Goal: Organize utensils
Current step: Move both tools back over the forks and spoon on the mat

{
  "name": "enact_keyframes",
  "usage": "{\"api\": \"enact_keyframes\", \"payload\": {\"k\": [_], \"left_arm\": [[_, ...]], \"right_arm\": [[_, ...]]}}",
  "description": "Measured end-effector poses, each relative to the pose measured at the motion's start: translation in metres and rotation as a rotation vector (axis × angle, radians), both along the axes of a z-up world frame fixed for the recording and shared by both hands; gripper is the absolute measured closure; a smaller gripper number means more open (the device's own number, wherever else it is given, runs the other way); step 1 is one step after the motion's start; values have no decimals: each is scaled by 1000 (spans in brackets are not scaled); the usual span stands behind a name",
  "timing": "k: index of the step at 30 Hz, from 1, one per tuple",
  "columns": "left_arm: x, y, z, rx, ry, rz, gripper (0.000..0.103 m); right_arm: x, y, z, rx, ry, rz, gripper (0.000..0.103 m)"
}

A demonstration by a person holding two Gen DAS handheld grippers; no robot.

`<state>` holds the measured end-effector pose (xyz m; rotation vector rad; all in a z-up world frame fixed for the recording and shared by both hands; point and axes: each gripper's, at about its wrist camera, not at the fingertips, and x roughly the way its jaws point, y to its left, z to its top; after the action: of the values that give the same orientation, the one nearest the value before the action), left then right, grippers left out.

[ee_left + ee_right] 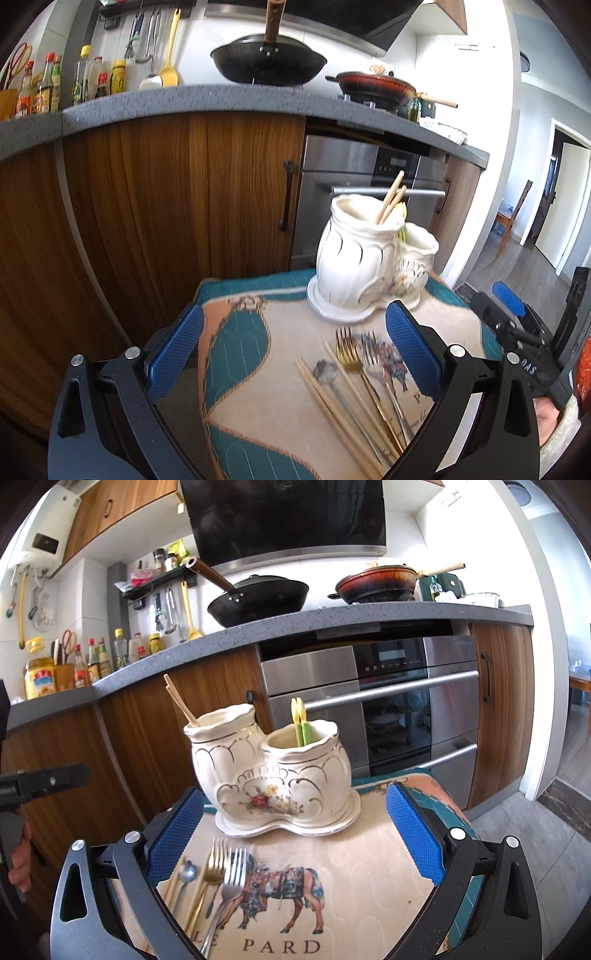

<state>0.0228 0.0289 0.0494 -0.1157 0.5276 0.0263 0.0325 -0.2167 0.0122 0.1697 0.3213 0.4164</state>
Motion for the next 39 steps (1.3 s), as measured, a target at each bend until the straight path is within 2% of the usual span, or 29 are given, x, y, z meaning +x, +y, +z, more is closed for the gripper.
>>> {"api": "enact_keyframes", "payload": {"k": [5,19,39], "left_arm": [[-7,2,-13,6,34,9,6],[-19,0,-49,38,152,1,6],[-19,-4,-58,35,193,-21,6]], "right_arm": [[0,-2,-4,11,33,3,5],[0,-1,-6,-8,39,7,5],[-2,3,-10,-35,52,20,5]]}}
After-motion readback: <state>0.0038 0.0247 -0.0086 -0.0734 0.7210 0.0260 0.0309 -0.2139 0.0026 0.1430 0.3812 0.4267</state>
